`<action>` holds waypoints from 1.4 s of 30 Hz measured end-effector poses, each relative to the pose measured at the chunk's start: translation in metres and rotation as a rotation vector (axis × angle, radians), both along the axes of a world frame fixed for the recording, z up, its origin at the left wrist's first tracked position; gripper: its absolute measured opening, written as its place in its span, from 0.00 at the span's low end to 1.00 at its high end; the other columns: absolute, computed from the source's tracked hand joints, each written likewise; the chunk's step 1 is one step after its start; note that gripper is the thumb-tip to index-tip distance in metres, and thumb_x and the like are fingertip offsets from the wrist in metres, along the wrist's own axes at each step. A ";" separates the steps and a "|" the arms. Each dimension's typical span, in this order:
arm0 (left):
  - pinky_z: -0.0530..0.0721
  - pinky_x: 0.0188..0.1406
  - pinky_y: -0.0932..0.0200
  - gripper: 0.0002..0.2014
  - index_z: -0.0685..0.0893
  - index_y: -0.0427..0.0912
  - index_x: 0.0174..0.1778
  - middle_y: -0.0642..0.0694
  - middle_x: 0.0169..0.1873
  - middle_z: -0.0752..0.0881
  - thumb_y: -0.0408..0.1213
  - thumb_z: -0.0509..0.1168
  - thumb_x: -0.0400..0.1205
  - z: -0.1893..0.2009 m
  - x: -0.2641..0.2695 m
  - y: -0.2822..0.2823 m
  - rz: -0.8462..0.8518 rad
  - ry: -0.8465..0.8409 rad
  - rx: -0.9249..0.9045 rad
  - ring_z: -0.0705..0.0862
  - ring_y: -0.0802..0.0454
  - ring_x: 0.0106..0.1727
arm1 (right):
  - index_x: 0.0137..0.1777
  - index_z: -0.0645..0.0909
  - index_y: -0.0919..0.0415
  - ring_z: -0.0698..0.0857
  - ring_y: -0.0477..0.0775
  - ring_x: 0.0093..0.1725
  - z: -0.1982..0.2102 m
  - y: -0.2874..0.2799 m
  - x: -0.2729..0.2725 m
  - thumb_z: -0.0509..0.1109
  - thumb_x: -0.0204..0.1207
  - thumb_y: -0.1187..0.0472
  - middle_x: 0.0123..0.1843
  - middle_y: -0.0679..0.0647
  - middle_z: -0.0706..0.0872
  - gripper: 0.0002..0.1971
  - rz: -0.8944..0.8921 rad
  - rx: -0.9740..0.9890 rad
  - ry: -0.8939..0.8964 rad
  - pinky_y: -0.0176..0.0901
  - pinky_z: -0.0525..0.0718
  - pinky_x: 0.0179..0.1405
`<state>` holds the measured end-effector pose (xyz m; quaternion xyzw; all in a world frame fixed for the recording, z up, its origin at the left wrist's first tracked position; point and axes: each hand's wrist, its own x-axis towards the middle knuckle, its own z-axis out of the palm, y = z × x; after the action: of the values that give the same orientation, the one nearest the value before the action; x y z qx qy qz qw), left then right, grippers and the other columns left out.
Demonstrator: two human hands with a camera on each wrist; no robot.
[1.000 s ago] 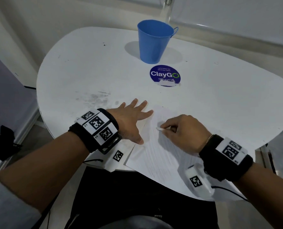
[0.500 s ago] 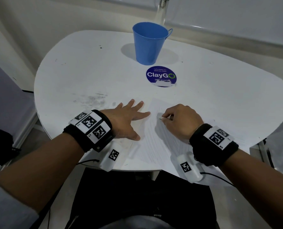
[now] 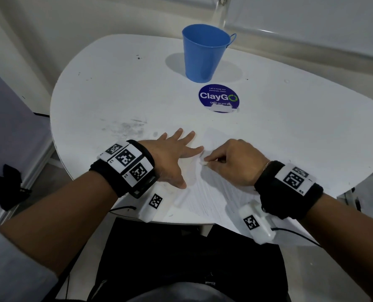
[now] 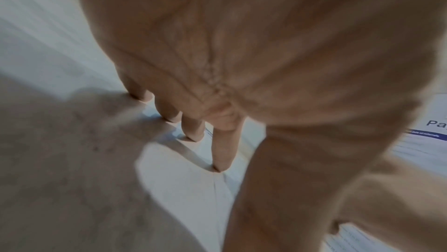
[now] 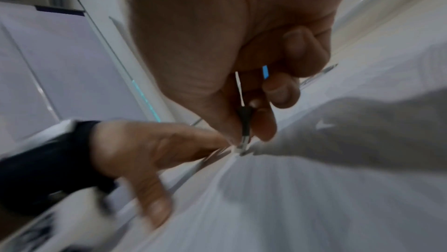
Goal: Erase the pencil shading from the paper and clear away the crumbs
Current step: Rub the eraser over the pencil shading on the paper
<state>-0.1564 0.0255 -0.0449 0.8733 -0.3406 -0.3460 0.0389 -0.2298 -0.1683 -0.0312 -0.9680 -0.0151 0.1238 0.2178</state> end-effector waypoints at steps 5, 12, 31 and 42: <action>0.32 0.86 0.47 0.53 0.40 0.70 0.87 0.61 0.85 0.28 0.52 0.74 0.78 0.001 -0.001 -0.002 -0.001 -0.010 0.003 0.23 0.58 0.83 | 0.53 0.92 0.47 0.88 0.48 0.50 0.003 0.000 0.003 0.69 0.80 0.53 0.49 0.40 0.92 0.09 -0.018 -0.033 -0.012 0.42 0.84 0.53; 0.32 0.87 0.45 0.53 0.40 0.69 0.87 0.59 0.86 0.29 0.52 0.75 0.78 0.002 -0.001 -0.003 0.001 0.002 -0.003 0.24 0.57 0.84 | 0.49 0.92 0.46 0.88 0.50 0.49 0.004 -0.002 0.009 0.69 0.79 0.55 0.48 0.41 0.92 0.10 -0.119 -0.051 -0.052 0.46 0.86 0.52; 0.32 0.87 0.45 0.53 0.41 0.69 0.87 0.60 0.86 0.29 0.52 0.75 0.78 0.004 -0.003 -0.004 0.013 -0.007 0.006 0.24 0.57 0.84 | 0.50 0.92 0.47 0.88 0.51 0.48 0.005 0.004 0.004 0.68 0.79 0.55 0.48 0.42 0.92 0.10 -0.047 -0.073 -0.013 0.48 0.87 0.52; 0.33 0.87 0.45 0.54 0.40 0.69 0.87 0.60 0.85 0.29 0.53 0.75 0.78 0.001 0.000 -0.003 0.010 -0.008 0.002 0.24 0.57 0.84 | 0.52 0.91 0.44 0.87 0.50 0.50 0.005 0.010 0.001 0.69 0.79 0.53 0.49 0.42 0.92 0.09 0.006 -0.069 0.034 0.46 0.85 0.53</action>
<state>-0.1568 0.0222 -0.0441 0.8765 -0.3360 -0.3427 0.0382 -0.2287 -0.1581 -0.0260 -0.9726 -0.0101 0.1415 0.1843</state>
